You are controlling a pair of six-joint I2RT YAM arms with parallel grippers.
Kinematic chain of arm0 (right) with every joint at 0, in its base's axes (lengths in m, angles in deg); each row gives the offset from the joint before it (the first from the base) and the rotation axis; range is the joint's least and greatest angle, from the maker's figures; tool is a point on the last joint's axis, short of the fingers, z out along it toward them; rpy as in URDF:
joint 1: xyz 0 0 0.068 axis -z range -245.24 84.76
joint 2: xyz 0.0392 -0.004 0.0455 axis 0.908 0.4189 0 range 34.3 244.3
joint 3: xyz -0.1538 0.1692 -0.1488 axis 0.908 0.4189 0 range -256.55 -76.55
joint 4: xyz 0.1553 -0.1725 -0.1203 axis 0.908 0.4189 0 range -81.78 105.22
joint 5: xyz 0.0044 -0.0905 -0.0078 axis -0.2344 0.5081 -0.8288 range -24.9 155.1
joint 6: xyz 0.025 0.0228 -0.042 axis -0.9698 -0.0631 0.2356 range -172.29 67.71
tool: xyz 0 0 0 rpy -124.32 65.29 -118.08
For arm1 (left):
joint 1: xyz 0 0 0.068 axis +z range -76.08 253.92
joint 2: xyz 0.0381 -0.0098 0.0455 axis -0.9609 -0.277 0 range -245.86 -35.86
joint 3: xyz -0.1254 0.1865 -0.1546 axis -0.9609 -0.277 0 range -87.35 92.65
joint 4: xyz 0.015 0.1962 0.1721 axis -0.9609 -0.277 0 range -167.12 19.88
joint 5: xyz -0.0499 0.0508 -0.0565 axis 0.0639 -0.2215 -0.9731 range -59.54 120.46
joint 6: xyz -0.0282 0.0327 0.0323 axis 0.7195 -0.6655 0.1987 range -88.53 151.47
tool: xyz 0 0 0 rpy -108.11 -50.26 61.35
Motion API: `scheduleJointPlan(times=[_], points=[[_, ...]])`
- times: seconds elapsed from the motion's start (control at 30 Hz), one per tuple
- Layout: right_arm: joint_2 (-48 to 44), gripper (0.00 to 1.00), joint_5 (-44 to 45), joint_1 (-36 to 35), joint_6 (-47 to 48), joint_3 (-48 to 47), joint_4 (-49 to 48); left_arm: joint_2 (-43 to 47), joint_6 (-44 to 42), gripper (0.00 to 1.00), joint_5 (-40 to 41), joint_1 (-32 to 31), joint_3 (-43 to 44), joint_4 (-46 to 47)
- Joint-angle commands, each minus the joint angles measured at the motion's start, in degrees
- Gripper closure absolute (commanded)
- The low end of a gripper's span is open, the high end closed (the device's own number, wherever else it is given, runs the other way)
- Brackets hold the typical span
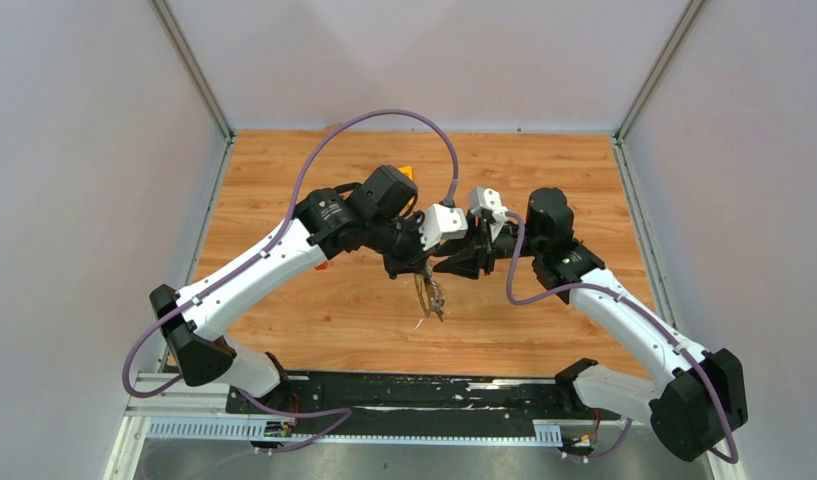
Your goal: Put the keys on the keyring
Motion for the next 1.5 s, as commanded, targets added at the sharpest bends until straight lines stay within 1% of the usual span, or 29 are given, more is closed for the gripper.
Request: scheduleJointPlan(times=[0.0,0.13,0.5,0.7,0.93,1.07,1.2,1.47], points=[[0.62,0.66,-2.10,-0.70,-1.95,0.67,-4.36,1.39,1.75,1.00,-2.09,-0.29,1.87,2.55],[1.04,0.66,-2.08,-1.21,-2.42,0.77,-4.96,1.54,1.85,1.00,-2.45,-0.29,1.77,2.73],[1.53,0.72,-2.08,-1.67,-2.28,0.77,-5.14,2.19,1.92,1.00,-3.27,-0.28,1.08,3.36],[1.62,0.78,-2.08,-1.85,-2.25,0.69,-5.07,2.38,1.87,1.00,-3.46,-0.29,1.07,3.46],[1.59,0.83,-2.00,-1.95,-2.15,0.59,-4.93,2.38,1.79,1.00,-3.71,-0.29,0.81,3.45],[1.52,0.89,-1.82,-1.92,-1.90,0.52,-4.74,2.47,1.84,1.00,-3.79,-0.29,0.68,3.46],[1.30,1.00,-1.50,-1.94,-1.71,0.42,-4.36,2.89,1.72,1.00,-3.64,-0.29,0.18,3.78],[0.96,1.00,-0.30,-1.94,-0.48,-0.30,-2.53,4.03,1.21,1.00,-3.78,-0.18,-0.66,4.69]])
